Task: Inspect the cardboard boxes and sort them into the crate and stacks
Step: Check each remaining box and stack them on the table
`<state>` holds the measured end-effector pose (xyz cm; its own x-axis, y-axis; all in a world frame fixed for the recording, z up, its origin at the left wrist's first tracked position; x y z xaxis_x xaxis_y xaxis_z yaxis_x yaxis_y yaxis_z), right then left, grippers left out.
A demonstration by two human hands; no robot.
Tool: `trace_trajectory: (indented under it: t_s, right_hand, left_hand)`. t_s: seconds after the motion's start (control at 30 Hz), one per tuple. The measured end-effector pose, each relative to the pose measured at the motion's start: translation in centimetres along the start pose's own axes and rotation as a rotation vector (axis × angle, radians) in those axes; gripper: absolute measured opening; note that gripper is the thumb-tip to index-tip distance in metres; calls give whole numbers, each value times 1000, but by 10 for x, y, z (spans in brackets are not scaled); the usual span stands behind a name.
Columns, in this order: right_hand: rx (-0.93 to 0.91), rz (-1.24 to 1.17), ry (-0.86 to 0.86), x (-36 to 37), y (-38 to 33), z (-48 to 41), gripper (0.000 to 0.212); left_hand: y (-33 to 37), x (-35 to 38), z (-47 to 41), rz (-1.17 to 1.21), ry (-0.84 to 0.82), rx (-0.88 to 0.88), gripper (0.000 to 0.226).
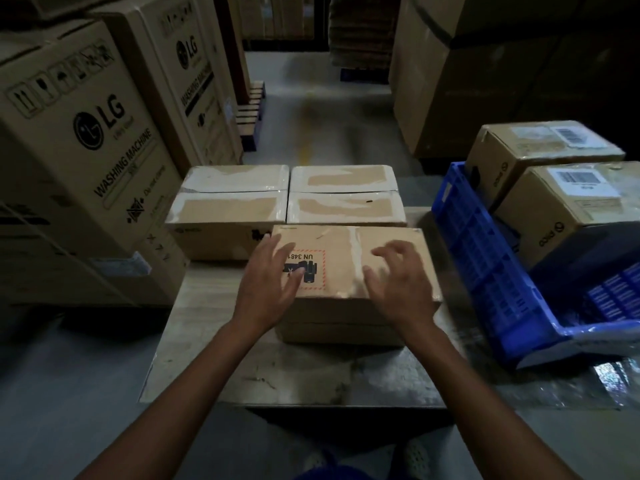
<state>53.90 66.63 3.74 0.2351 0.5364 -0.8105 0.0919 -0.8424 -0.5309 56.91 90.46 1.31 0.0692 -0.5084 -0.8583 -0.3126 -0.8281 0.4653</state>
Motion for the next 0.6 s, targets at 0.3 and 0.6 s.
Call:
trace_trajectory:
  t_s: [0.3, 0.6]
  right_hand:
    - [-120, 377, -497, 64, -41, -10, 49]
    - [-174, 427, -619, 67, -46, -51, 69]
  left_hand:
    - [-15, 27, -5, -205, -326, -121, 61]
    - [-8, 17, -41, -250, -426, -18, 67]
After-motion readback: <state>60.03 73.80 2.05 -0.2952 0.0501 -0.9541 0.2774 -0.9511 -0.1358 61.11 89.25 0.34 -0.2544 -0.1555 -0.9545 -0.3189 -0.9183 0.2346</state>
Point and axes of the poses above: each hand's wrist, its own z-axis away from the middle knuckle, its own x-axis out of the palm, y = z × x, the point moved 4 cm from there along -z, towards the middle knuckle, and after that the axes turned 8 degrees about -y, right-handed, at the moved point
